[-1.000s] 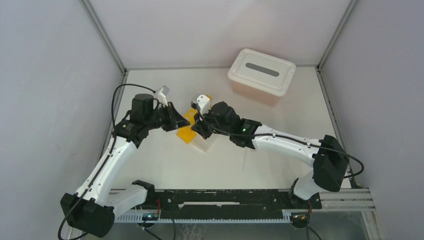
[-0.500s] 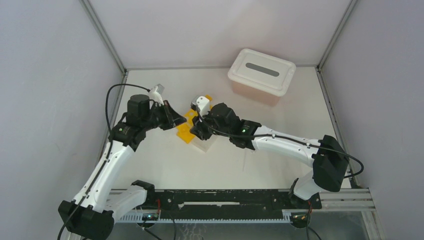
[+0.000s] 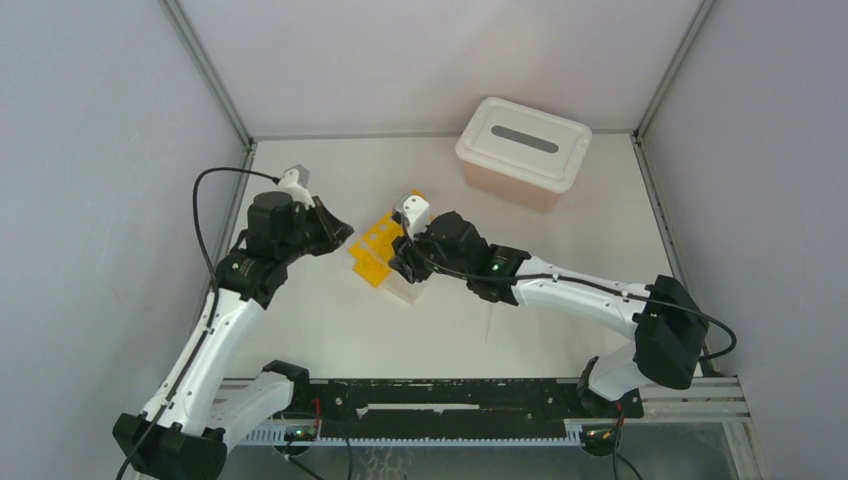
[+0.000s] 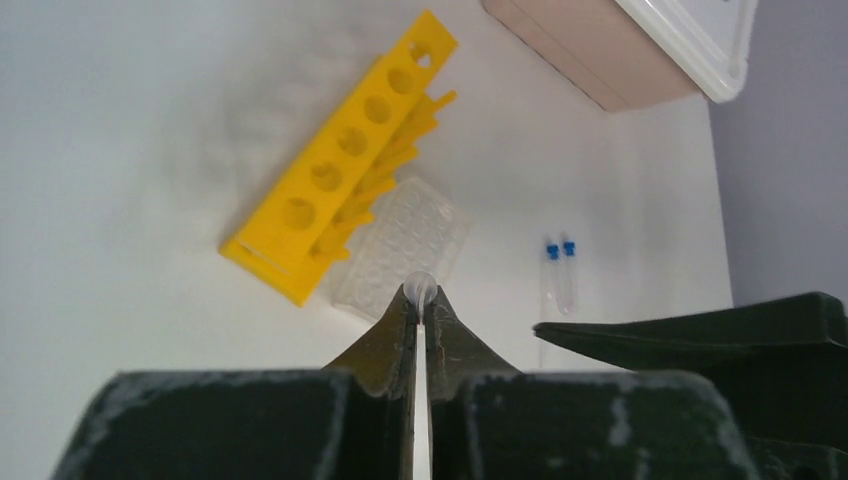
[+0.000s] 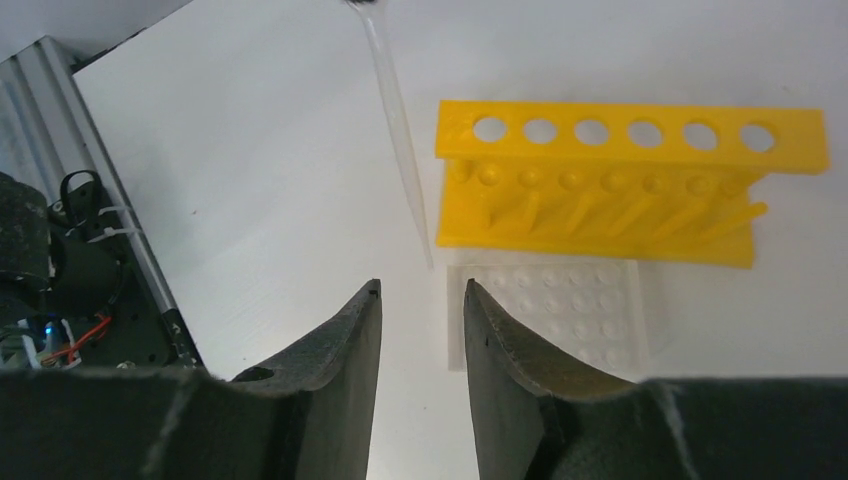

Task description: Organize the chemistry lab equipment

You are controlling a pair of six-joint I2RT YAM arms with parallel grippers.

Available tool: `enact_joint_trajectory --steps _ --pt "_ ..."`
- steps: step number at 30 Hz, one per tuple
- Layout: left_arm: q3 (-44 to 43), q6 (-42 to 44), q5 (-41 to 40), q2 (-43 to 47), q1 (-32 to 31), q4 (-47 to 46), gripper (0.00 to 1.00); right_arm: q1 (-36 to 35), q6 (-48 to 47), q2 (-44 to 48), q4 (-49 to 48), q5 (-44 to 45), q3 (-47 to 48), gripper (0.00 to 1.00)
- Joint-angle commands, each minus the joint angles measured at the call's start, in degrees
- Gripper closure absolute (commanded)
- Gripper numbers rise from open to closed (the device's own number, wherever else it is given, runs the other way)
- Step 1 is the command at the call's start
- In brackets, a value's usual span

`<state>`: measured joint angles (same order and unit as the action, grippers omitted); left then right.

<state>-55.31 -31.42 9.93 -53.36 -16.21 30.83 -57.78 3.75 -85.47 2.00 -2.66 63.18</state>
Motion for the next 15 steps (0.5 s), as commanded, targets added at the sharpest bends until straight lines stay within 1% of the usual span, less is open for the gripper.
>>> enact_joint_trajectory --steps 1,3,8,11,14,15 --pt "-2.59 2.66 -10.36 3.05 0.18 -2.54 0.96 0.07 -0.16 4.37 -5.03 6.95 -2.00 0.57" --pt "-2.06 3.17 -14.32 3.90 -0.02 -3.05 0.95 -0.28 0.02 5.51 -6.06 10.26 -3.41 0.56" --pt "-0.67 4.47 -20.94 5.33 -1.02 -4.35 0.95 -1.20 1.13 8.38 -9.02 18.00 -7.76 0.56" --pt "-0.17 4.91 -24.29 5.51 -1.90 -5.37 0.96 -1.95 1.22 10.00 -10.38 21.46 -9.93 0.51" --pt "-0.15 5.84 -26.58 4.34 -2.93 -6.21 0.96 -2.40 0.89 10.84 -10.53 24.12 -10.84 0.51" --pt "-0.15 6.03 -27.18 3.84 -3.31 -6.48 0.96 -2.50 1.02 11.10 -10.40 24.92 -11.14 0.49"
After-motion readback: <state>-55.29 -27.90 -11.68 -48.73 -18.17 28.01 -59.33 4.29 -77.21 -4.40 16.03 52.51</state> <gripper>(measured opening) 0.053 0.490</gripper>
